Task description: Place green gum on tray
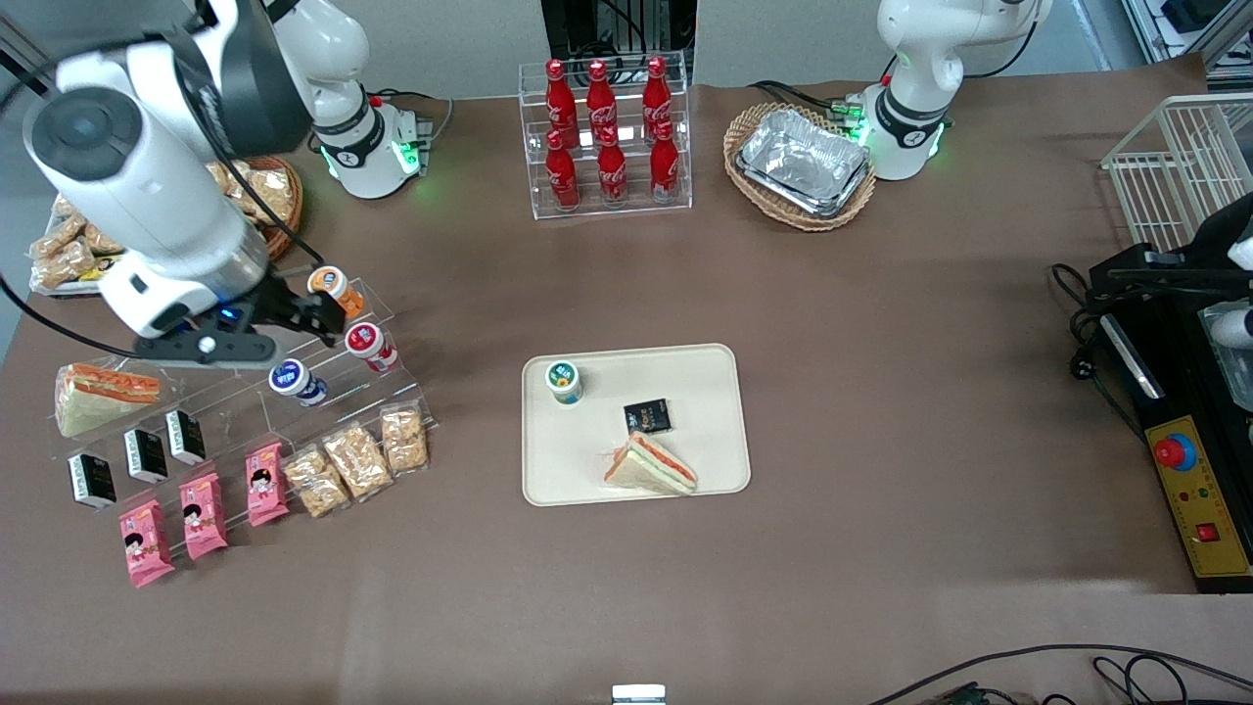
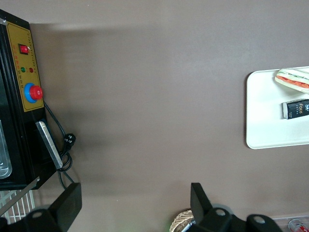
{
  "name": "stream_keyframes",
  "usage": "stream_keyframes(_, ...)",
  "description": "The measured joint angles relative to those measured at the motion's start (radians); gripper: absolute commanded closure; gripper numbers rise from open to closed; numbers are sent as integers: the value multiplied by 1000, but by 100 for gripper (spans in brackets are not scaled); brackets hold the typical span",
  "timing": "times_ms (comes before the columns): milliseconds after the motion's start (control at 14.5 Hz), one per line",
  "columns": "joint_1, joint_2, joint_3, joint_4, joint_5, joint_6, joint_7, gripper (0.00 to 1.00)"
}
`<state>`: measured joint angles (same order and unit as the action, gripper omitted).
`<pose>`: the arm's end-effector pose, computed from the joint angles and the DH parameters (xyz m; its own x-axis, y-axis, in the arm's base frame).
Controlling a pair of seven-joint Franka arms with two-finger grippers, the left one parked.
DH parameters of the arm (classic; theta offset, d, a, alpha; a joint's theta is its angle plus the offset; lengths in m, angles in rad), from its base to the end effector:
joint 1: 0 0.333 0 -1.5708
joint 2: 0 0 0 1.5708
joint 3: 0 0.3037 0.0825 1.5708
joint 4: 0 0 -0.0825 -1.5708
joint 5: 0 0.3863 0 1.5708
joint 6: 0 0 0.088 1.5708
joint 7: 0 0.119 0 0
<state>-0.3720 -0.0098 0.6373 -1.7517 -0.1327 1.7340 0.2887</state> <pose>0.5454 0.1353 0.5332 0.9996 0.0007 0.0279 -0.0031 -0.9910 0.1337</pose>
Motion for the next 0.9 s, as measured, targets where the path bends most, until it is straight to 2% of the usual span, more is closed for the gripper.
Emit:
stream_keyframes(138, -10, -34, -50, 13, 53, -33, -81, 0)
stream_keyframes(276, -19, -45, -141, 45, 138, -39, -239, 0)
stream_keyframes(414, -36, -38, -193, 66, 183, -46, -376, 0)
stream_keyframes(690, -23, 4, -214, 69, 179, -41, -405, 0)
stream_keyframes(759, 13, 5, -259, 71, 168, -41, -406, 0)
stream_keyframes(897, 169, -2, -465, 77, 150, -45, -413, 0)
